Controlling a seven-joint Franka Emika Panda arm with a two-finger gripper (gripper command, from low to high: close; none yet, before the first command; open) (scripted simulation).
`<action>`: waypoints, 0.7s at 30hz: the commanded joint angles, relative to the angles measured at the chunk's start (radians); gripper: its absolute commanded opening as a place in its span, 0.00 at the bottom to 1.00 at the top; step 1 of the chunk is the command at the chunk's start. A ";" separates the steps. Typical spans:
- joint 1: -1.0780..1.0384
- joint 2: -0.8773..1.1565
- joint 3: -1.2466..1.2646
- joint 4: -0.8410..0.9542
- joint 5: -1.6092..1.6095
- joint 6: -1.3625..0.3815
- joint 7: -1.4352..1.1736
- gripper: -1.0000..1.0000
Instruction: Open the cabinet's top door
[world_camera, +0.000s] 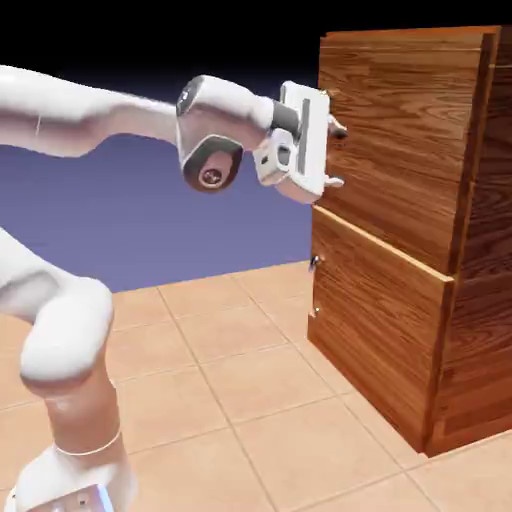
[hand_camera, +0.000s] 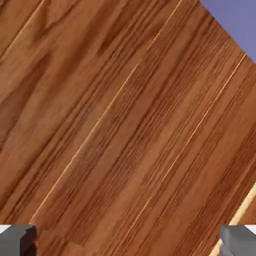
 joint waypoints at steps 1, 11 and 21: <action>-0.021 -0.011 0.026 0.014 0.042 0.003 0.044 0.50; -0.226 -0.120 0.287 0.158 0.461 0.028 0.479 0.50; -0.431 -0.229 0.547 0.301 0.880 0.053 0.914 0.50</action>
